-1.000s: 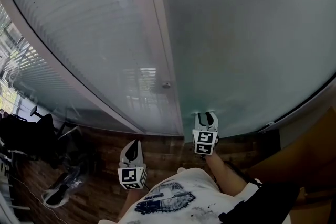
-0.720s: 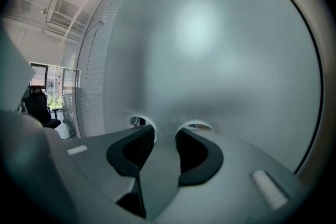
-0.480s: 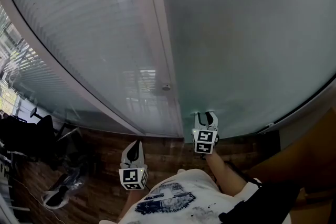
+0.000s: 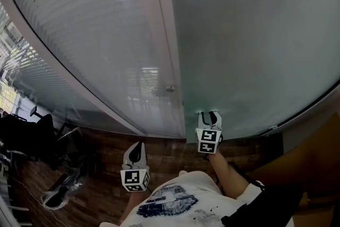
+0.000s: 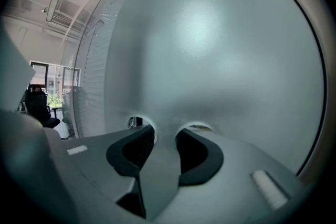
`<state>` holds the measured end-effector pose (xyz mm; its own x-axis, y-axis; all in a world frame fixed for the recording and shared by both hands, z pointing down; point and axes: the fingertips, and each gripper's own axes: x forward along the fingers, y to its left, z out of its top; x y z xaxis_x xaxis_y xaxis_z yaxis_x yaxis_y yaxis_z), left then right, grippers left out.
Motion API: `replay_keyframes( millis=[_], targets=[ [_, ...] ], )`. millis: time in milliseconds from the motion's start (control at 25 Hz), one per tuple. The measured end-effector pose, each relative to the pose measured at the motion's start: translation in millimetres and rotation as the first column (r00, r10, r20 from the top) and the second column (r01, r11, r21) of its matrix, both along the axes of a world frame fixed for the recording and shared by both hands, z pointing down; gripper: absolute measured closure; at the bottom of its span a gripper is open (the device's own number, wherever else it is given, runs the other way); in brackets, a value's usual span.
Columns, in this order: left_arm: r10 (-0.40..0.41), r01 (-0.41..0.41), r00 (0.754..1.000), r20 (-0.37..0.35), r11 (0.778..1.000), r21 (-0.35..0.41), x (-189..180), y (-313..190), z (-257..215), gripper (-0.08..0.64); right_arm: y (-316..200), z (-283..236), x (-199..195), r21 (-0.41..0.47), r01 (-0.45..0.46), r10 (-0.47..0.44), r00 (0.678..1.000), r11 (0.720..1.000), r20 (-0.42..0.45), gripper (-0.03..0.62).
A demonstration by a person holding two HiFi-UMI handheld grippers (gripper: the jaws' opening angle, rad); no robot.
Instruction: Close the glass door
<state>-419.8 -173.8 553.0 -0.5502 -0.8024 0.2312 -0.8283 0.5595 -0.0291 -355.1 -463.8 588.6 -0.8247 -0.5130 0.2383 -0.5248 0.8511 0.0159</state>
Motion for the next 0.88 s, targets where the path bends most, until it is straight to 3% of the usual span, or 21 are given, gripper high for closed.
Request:
replay_keyframes(
  millis=[880],
  targets=[
    [-0.036, 0.036, 0.999, 0.000, 0.999, -0.015, -17.5, -3.1, -1.4, 0.560, -29.8, -2.2, -29.1, 0.012, -0.012, 0.012, 1.000, 1.000, 0.010, 0.456]
  ],
)
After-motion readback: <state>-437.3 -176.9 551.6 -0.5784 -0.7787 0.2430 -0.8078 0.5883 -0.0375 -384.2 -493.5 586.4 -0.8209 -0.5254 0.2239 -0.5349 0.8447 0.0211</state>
